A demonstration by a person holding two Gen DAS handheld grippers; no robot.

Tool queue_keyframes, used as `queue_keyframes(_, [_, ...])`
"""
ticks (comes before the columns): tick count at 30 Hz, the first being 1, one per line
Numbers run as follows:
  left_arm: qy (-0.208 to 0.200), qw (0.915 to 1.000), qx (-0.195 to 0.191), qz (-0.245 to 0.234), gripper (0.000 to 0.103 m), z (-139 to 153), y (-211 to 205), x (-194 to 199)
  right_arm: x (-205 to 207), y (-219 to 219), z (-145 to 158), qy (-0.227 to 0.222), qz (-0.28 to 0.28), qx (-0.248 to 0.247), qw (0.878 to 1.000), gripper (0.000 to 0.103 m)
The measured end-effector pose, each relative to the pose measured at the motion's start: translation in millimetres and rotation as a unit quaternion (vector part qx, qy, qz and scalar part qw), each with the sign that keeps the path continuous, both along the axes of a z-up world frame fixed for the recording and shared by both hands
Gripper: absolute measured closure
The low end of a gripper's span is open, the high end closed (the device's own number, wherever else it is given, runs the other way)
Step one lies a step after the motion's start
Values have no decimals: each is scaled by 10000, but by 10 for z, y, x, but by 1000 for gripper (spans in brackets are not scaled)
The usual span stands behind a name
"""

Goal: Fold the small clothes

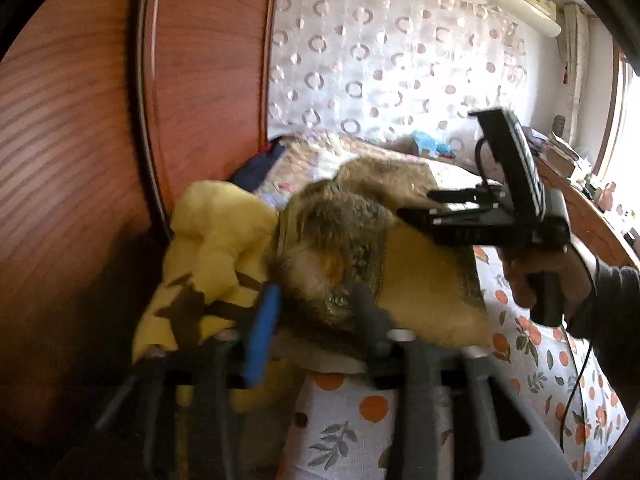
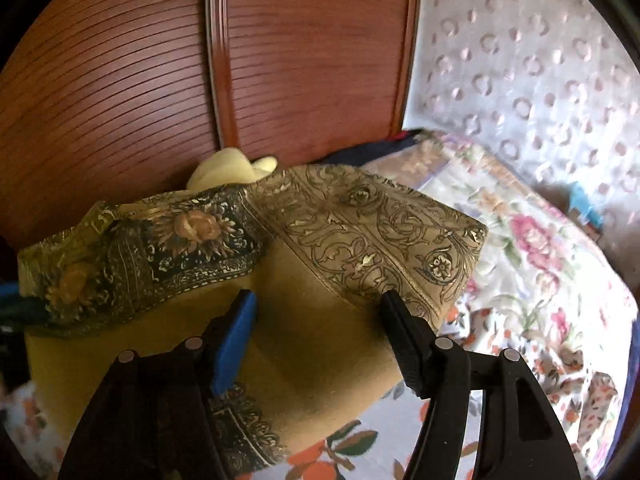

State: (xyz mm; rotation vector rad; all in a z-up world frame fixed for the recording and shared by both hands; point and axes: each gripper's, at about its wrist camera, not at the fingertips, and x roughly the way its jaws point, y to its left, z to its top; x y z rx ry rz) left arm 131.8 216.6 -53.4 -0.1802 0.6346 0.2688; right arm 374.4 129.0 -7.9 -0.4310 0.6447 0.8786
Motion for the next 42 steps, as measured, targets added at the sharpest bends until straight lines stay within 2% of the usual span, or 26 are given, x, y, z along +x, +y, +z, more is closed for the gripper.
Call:
queue_keyframes(1, [-26, 10000, 39, 8, 41, 33, -8, -21, 5, -31, 10, 39, -57, 49, 10000, 36])
queue_keyframes(2, [-39, 10000, 63, 18, 25, 66, -18, -41, -33, -71, 15, 88, -101, 92, 9999, 36])
queue_keyframes(3, [-95, 9999, 74, 3, 19, 104, -34, -71, -84, -98, 31, 113, -138, 127, 9998, 36])
queue_keyframes(5, [-188, 9998, 111, -28, 17, 178, -82, -117, -214, -166, 64, 100, -194, 213, 9995, 36])
queue_keyframes(12, [-377, 9985, 321, -230, 15, 391, -441, -287, -1042, -1005, 327, -44, -410, 638, 9971, 36])
queue_keyframes(18, [-455, 9969, 345, -542, 15, 447, -828, -411, -1714, -1743, 399, -146, -835, 895, 9924, 23])
queue_keyframes(22, [-479, 9951, 294, -819, 15, 451, -1109, -505, -2172, -2196, 429, -251, -1230, 1029, 9867, 17])
queue_keyframes(27, [-553, 9913, 351, -1138, 15, 532, -1492, -591, -2710, -2716, 512, -496, -1794, 1198, 9752, 17])
queue_keyframes(36, [-825, 9845, 472, -1473, 15, 841, -1997, -662, -3338, -3234, 817, -883, -2488, 1497, 9528, 17])
queue_keyframes(42, [-1097, 9811, 558, -1493, 15, 1129, -2197, -715, -3663, -3443, 965, -1173, -2830, 1710, 9364, 8])
